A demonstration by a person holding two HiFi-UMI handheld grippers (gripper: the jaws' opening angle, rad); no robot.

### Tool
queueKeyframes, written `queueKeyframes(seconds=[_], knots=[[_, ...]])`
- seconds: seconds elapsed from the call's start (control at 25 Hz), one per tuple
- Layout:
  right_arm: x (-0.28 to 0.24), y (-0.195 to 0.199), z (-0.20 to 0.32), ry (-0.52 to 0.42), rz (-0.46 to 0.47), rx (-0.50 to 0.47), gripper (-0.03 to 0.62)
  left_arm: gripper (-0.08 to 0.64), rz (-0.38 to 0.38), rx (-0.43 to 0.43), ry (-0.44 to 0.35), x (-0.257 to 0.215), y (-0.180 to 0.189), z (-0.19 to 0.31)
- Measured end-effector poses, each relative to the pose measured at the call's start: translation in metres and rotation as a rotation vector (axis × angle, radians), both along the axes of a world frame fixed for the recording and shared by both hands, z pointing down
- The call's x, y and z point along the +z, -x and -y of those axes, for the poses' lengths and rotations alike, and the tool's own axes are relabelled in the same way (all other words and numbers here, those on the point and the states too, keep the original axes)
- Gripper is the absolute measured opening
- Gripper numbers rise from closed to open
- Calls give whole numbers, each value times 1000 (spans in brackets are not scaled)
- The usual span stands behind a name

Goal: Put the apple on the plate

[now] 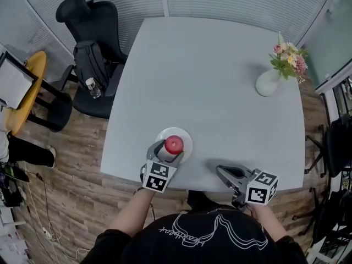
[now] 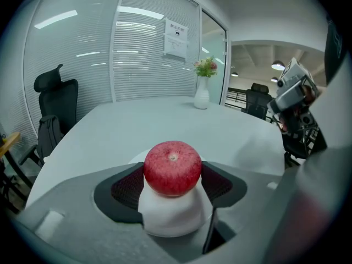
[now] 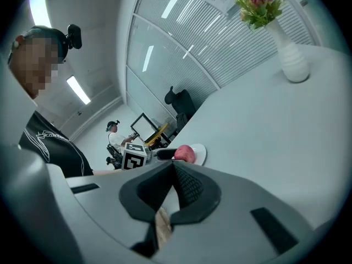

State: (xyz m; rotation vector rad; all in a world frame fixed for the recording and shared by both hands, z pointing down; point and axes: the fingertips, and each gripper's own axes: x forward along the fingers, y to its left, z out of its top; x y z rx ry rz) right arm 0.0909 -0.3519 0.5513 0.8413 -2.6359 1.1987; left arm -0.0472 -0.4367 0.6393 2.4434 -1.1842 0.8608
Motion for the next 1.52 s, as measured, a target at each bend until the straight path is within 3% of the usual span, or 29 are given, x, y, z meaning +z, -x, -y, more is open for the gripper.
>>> queueKeyframes(seconds=[0.44, 0.6, 0.72, 0.84, 0.96, 1.24, 1.52], knots=[[0, 4, -9, 0, 1, -17, 9, 336, 11, 2, -49, -2, -3, 2], [-6, 12, -17, -17, -4, -32, 9, 336, 51, 7, -46, -4, -2, -3], [-14, 19, -24, -44, -13, -50, 9, 336, 31, -13, -86, -22, 2, -8], [-27, 25, -32, -71, 12, -52, 9, 336, -44, -55, -126, -52, 7, -18], [-43, 34, -42, -75, 59, -46, 9, 334, -139, -61, -112, -81, 14, -38], [-86, 56, -73, -200, 64, -73, 9, 334, -315, -40, -92, -144, 28, -112], [-137, 72, -116, -333, 94, -109, 9, 331, -573, 27, -16, -208, 28, -189]])
